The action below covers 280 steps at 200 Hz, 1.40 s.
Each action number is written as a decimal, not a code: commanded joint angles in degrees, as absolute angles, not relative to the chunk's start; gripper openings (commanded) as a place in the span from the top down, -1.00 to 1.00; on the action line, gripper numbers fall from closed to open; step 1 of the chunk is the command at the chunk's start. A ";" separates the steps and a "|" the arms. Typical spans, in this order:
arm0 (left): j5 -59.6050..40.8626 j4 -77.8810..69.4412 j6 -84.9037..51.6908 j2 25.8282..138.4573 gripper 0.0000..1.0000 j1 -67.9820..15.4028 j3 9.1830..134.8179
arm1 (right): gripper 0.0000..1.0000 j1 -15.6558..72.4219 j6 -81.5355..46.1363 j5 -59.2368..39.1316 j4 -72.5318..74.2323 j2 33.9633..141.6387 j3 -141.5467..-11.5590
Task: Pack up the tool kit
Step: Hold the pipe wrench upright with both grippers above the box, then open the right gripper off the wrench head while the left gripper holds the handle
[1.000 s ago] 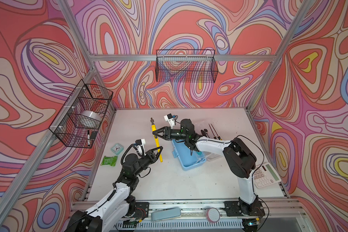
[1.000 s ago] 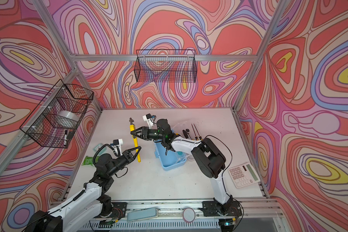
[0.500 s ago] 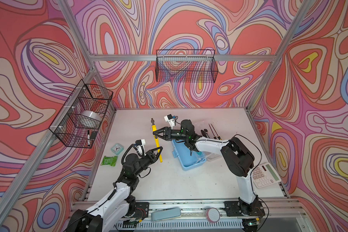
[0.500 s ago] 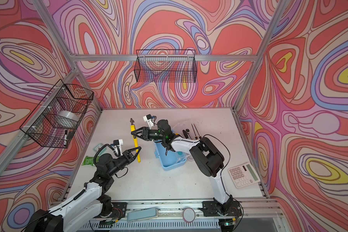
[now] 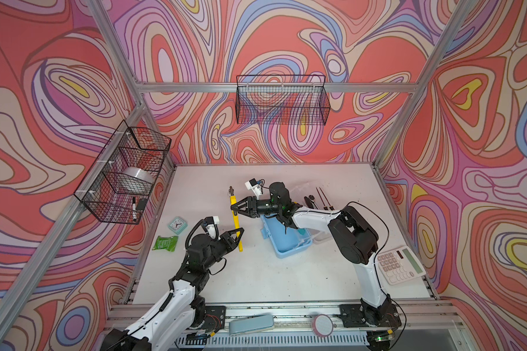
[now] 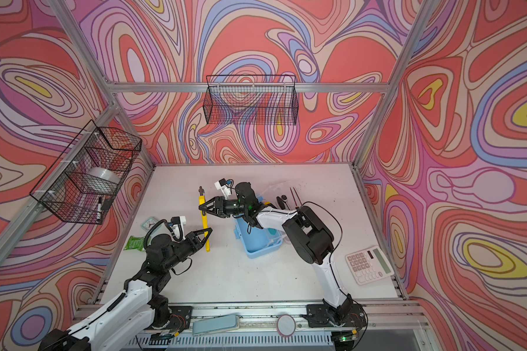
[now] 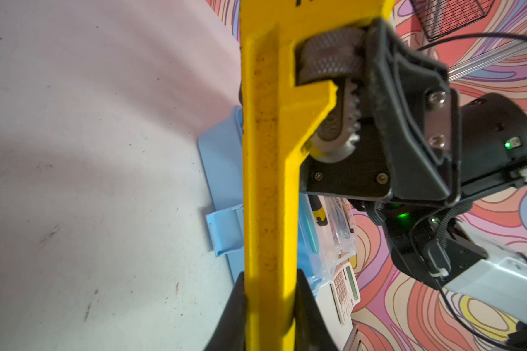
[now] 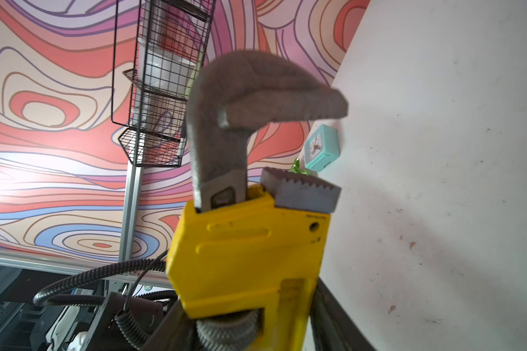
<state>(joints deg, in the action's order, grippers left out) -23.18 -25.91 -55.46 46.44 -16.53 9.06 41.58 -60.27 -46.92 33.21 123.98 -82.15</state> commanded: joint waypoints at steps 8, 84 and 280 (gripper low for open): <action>-21.60 -29.22 -49.94 47.08 1.00 -16.78 8.79 | 0.67 40.17 -58.18 -43.40 30.14 126.24 -85.28; -17.37 -25.39 -49.55 46.58 1.00 -16.75 7.12 | 0.58 39.68 -50.21 -39.48 14.27 127.91 -90.37; -12.85 -9.04 -44.72 54.74 1.00 -16.79 13.42 | 0.30 39.55 -41.01 -33.14 -9.08 131.36 -99.22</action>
<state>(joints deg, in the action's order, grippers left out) -13.67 -8.75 -46.24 54.61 -16.78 9.47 39.53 -43.59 -35.22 -5.76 130.37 -98.43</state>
